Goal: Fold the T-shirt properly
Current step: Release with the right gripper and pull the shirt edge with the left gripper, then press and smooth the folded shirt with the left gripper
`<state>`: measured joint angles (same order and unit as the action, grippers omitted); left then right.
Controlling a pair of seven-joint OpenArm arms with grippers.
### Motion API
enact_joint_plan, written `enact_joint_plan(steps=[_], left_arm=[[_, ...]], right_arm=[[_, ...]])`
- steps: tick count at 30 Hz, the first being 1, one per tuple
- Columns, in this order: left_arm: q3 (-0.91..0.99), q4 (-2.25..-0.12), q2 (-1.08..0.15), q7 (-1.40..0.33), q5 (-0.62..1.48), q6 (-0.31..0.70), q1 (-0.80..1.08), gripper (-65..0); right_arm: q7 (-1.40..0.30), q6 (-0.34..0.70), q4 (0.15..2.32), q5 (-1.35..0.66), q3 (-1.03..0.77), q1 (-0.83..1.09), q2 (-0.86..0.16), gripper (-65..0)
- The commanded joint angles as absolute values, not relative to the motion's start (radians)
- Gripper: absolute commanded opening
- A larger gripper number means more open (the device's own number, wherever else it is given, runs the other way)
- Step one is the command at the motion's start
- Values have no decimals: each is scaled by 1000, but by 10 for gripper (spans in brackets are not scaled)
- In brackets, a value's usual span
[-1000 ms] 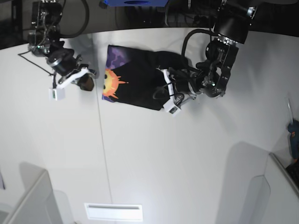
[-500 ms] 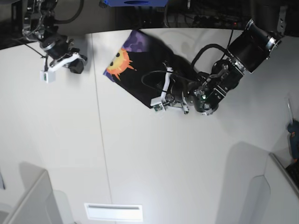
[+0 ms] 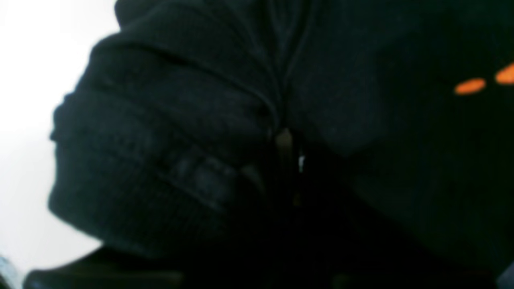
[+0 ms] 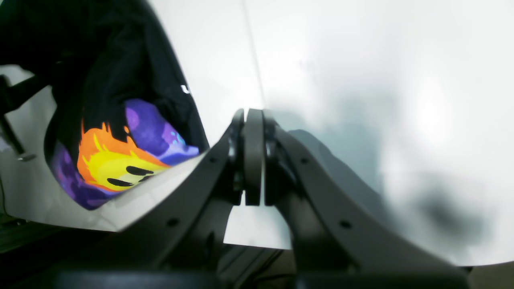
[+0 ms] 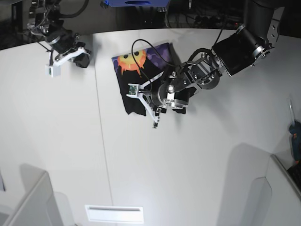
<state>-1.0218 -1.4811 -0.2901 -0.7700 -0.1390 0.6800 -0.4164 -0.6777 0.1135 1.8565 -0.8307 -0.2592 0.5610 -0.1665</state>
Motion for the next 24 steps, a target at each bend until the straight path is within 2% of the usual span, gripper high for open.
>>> enact_joint_plan(steps=[1, 8, 24], left_arm=[[-1032, -1463, -288, -794, -186, 698, -395, -650], [-1033, -1458, -234, -765, -234, 698, -367, -650], [-1044, -1460, -228, -700, -234, 698, -358, -650]], right_arm=[[-664, 120, 1868, -842, -255, 567, -173, -650], [-664, 114, 1853, -842, -217, 561, -165, -650], [-662, 114, 1779, -842, -217, 530, -137, -650]])
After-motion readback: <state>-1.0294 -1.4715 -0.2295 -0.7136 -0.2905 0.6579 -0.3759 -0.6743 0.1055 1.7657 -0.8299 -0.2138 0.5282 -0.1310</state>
